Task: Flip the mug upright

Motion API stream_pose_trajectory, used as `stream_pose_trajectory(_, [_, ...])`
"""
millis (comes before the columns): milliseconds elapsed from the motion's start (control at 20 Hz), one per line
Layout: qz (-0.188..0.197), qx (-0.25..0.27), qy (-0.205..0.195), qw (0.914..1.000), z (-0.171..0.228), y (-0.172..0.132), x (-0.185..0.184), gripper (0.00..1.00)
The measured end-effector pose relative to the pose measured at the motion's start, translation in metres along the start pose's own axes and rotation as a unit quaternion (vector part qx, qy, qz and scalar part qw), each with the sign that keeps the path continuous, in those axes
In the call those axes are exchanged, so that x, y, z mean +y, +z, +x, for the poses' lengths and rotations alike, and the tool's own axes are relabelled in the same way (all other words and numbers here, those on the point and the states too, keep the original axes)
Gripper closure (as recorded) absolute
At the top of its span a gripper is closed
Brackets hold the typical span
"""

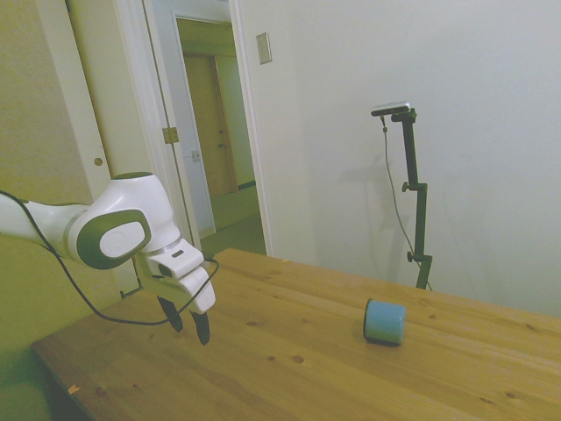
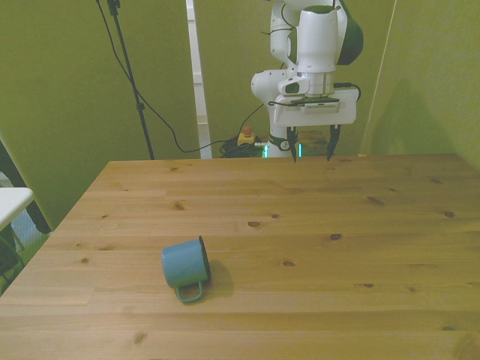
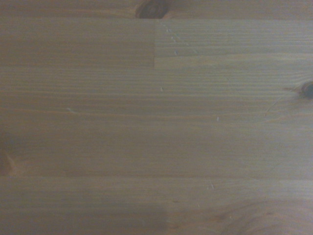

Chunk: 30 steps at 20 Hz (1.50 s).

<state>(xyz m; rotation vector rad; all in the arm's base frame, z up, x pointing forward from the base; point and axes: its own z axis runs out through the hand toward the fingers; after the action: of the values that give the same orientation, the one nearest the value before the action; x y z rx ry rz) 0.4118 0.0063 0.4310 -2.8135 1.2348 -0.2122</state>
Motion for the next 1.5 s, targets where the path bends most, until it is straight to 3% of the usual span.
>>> stream_pose_trajectory(200, [-0.008, 0.015, -0.012, 0.9998, 0.009, -0.006, -0.002, 0.00])
stream_pose_trajectory(450, [-0.029, 0.084, 0.014, 0.9959, 0.076, -0.035, -0.034, 0.00])
stream_pose_trajectory(750, [-0.083, 0.154, 0.046, 0.9836, 0.122, -0.010, -0.084, 0.00])
stream_pose_trajectory(1000, [-0.104, 0.170, 0.058, 0.9782, 0.162, 0.009, -0.102, 0.00])
stream_pose_trajectory(1200, [-0.109, 0.195, 0.030, 0.9744, 0.170, 0.014, -0.101, 0.00])
stream_pose_trajectory(1500, [-0.115, 0.250, -0.014, 0.9614, 0.219, 0.049, -0.084, 0.00])
